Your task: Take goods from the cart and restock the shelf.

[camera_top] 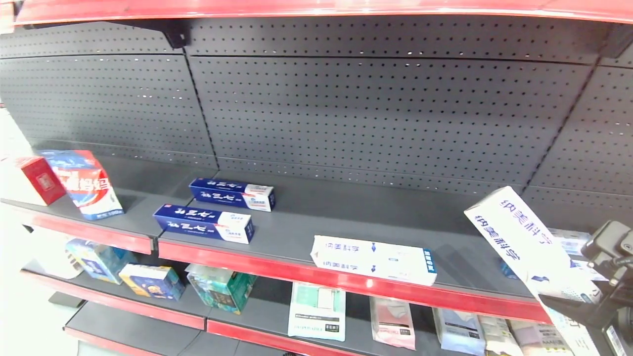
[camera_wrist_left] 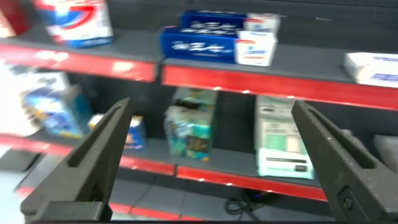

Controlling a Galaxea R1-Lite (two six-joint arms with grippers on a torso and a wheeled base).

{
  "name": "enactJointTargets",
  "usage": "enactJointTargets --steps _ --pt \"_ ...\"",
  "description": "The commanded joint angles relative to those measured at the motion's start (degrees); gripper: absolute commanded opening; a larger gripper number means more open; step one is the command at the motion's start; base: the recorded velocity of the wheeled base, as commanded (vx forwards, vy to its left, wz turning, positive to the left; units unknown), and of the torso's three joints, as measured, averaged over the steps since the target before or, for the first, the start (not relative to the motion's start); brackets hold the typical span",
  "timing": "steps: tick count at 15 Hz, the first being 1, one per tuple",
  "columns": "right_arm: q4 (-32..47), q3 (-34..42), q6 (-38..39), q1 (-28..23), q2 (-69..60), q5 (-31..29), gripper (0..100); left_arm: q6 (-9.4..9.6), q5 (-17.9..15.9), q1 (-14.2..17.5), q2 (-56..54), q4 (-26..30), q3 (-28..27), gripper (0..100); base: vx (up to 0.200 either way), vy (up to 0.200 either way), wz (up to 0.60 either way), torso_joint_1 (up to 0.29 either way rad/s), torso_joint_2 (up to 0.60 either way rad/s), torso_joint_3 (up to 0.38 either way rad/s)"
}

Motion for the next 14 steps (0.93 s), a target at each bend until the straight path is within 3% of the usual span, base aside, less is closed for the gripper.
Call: enactJointTargets --steps 1,4,7,12,14 --pt "-0.08 -0.06 -0.12 0.01 0.07 -0.02 0 -0.02 0.01 0.03 0.12 0.0 0.02 100 0.0 0.0 0.0 0.0 0.0 0.0" --pt "-0.08 -3.75 -0.47 0.98 3.24 1.13 0 -0.1 -0.16 -0.32 -1.2 0.0 0.02 100 0.0 0.0 0.0 0.0 0.0 0.0" --pt "-0.17 -6.74 -2.93 3.7 10.35 6.14 0 -0.19 -0.52 -0.85 -2.34 0.0 0.02 100 0.0 0.0 0.0 0.0 0.0 0.0" --pt "-13.88 -9.03 -10.93 3.62 25.3 11.94 0 0.16 -0.43 -0.94 -2.34 0.0 0.02 100 0.0 0.0 0.0 0.0 0.0 0.0" --pt "-14.14 -10.7 -10.93 3.44 27.14 12.9 0 0.51 -0.43 -0.94 -2.34 0.0 0.02 100 0.0 0.0 0.0 0.0 0.0 0.0"
